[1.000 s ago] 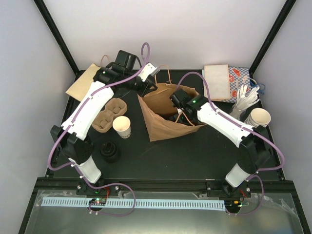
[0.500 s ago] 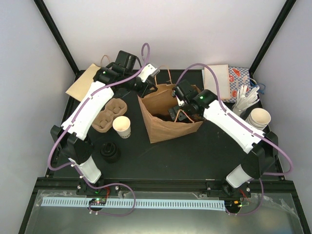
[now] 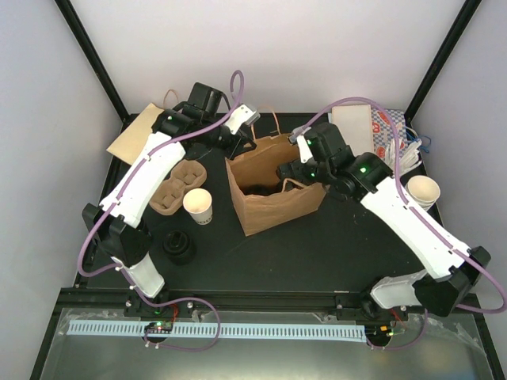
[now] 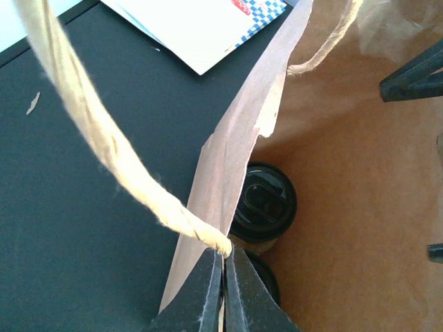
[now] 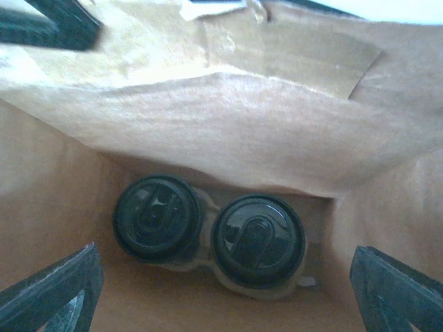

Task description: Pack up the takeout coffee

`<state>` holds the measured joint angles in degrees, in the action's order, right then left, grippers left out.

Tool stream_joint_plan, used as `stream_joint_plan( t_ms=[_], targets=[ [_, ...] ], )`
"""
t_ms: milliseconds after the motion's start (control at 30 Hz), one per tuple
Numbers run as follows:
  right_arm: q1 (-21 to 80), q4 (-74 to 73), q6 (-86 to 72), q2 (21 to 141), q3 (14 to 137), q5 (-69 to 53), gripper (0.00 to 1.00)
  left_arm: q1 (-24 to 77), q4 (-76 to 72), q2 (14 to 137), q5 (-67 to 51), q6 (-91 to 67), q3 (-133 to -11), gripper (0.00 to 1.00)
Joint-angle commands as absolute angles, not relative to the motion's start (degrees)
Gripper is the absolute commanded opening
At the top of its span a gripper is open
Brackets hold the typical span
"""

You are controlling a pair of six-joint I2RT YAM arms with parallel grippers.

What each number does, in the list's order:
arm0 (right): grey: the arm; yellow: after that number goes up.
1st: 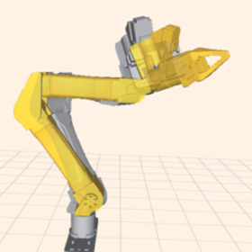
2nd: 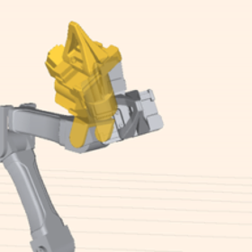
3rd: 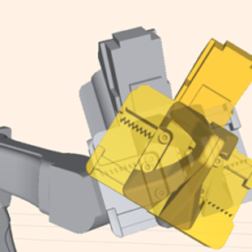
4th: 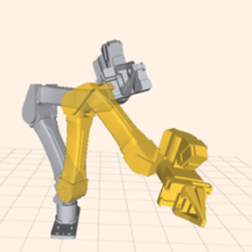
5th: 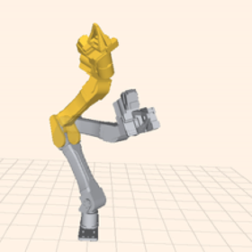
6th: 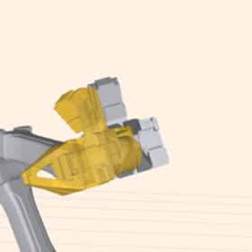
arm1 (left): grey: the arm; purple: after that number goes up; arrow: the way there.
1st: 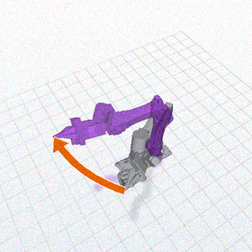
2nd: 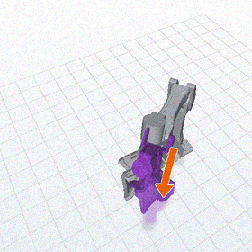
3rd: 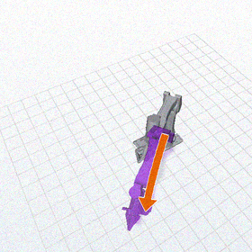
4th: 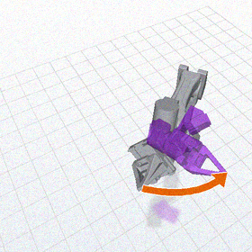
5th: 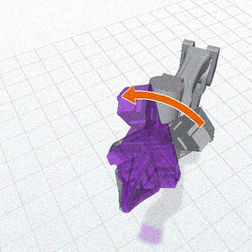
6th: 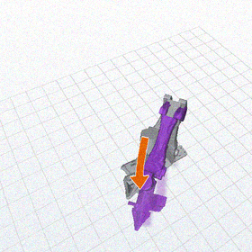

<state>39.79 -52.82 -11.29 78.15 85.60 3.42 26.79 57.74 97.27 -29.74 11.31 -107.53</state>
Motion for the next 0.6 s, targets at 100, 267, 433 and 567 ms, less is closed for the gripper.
stream_joint_plan(
  t_ms=[100,267,433,567],
  targets=[
    [40.02,-47.12,-12.09,74.21,85.18,-0.27,1.0,27.55,59.45,96.98,-29.79,10.46,-109.25,0.01],
    [39.99,-45.88,-12.12,72.08,86.89,-0.6,1.0,27.68,59.59,96.23,-28.74,11.0,-109.25,0.02],
    [39.92,-46.32,-12.26,69.97,88.74,3.39,1.0,27.66,59.5,95.51,-26.88,11.87,-109.56,0.02],
    [39.96,-45.86,-12.14,66.9,87.83,6.18,1.0,27.62,59.11,95.02,-25.75,12.49,-109.69,0.01]
  ],
)
